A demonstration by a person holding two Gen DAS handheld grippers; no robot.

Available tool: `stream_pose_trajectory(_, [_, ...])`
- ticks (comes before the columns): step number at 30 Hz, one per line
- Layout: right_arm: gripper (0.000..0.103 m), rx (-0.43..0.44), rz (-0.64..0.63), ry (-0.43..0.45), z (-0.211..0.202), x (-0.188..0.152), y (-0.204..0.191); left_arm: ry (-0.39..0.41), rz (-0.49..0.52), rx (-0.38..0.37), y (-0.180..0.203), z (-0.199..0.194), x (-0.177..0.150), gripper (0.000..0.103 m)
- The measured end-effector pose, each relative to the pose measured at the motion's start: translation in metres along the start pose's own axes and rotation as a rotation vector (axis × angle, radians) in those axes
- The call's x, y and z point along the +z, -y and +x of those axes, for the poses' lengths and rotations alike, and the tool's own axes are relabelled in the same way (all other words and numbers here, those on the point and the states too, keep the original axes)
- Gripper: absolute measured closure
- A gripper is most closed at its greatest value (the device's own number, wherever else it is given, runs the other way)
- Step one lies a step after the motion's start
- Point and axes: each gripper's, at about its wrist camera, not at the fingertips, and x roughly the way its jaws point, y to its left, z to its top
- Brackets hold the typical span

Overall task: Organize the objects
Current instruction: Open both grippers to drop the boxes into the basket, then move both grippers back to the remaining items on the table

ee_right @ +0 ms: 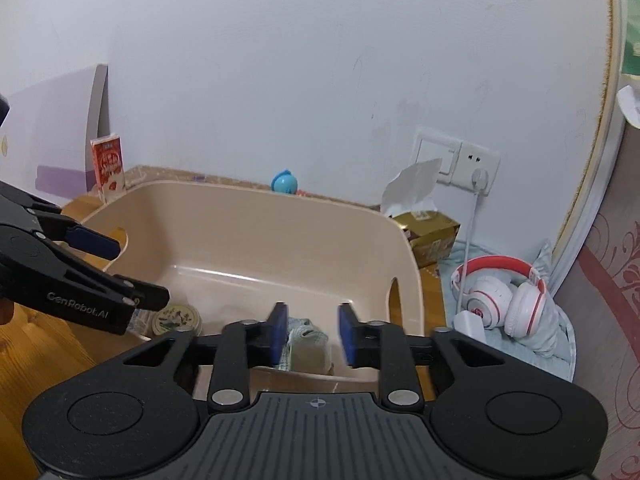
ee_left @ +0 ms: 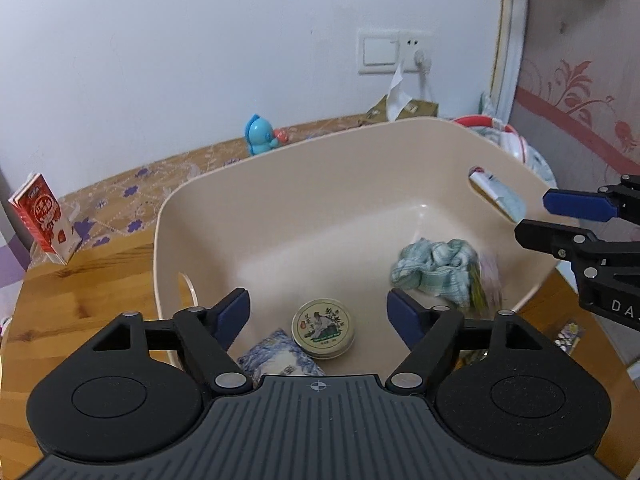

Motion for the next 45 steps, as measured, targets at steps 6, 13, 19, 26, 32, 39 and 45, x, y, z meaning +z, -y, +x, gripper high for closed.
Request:
stream_pose_trajectory(6, [0.037, -0.011, 0.016, 0.033, -0.023, -0.006, 0.007, 0.053, 0.000, -0.002, 0.001, -0.027, -0.005, 0.017])
stream_pose_trajectory(13, [0.028, -0.028, -0.013, 0.015, -0.044, -0.022, 0.014, 0.091, -0.018, -0.010, 0.002, -0.055, -0.023, 0.014])
stream_pose_trajectory(19, [0.025, -0.108, -0.060, -0.030, -0.043, -0.040, 0.023, 0.106, 0.002, 0.001, 0.008, -0.071, -0.043, 0.014])
stream_pose_trajectory(26, [0.025, -0.163, -0.034, -0.086, -0.018, -0.061, 0.043, 0.096, 0.002, -0.006, 0.015, -0.076, -0.066, 0.013])
stream_pose_trajectory(32, [0.025, -0.161, 0.020, -0.139, 0.012, -0.079, 0.056, 0.042, 0.001, 0.000, 0.021, -0.058, -0.088, 0.013])
stream_pose_trajectory(39, [0.028, -0.121, 0.034, -0.199, 0.020, -0.096, 0.060, -0.003, -0.009, -0.033, 0.027, -0.044, -0.110, 0.013])
stream_pose_trajectory(45, [0.029, -0.054, 0.036, -0.235, 0.004, -0.112, 0.048, -0.020, -0.001, -0.065, 0.035, -0.040, -0.125, 0.013])
